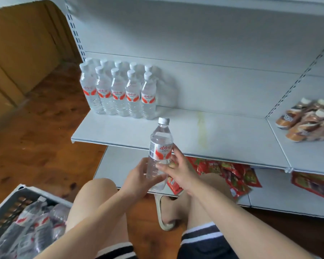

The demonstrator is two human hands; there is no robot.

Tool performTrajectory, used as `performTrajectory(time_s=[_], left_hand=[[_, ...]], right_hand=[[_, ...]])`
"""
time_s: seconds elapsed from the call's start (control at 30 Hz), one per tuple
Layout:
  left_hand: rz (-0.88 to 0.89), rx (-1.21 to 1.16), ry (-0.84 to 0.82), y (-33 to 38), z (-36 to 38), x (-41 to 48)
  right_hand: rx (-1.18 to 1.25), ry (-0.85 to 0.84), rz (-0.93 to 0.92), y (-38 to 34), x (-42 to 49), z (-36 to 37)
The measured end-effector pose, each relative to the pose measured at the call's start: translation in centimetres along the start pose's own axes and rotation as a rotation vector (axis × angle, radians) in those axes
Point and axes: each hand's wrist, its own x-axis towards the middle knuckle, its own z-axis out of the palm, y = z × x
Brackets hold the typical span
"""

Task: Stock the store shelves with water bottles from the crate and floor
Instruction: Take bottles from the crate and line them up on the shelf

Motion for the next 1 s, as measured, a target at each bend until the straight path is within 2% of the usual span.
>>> performTrajectory(time_s=[0.1,0.2,0.37,0.43,0.57,0.7,1.0], left_hand=[[0.043,0.107,-0.028,0.9,-0.6,3.9],[0.159,0.193,-0.031,2.1,-1.9,8.2],[0.285,0.486,-0.029,2.5,-3.6,14.6],[0.253,0.537,-0.033,1.4,-4.2,16.5],[0.063,0.734,-0.018,-3.0,-4.4,18.3],[0.104,0.873,0.03,-6.3,-3.1,18.0],[0.145,0.86,0.053,-6.6,-3.3,18.1]], right_hand=[[-0.131,0.09,-0.008,-0.8,2.9,-1.5],[-0.233,0.167,-0.032,-1.9,6.6,-2.9],[-0.317,0.264,-0.109,-2.5,13.1,-4.4],[-0.347,0.283,-0.136,-1.8,15.7,-4.8],[-0.411,0.311,-0.199,-0.9,20.2,-5.3],[-0.51,0.268,-0.265,-1.8,24.5,-5.2],[-0.733,0.293,-0.146,-4.7,31.4,-5.1]])
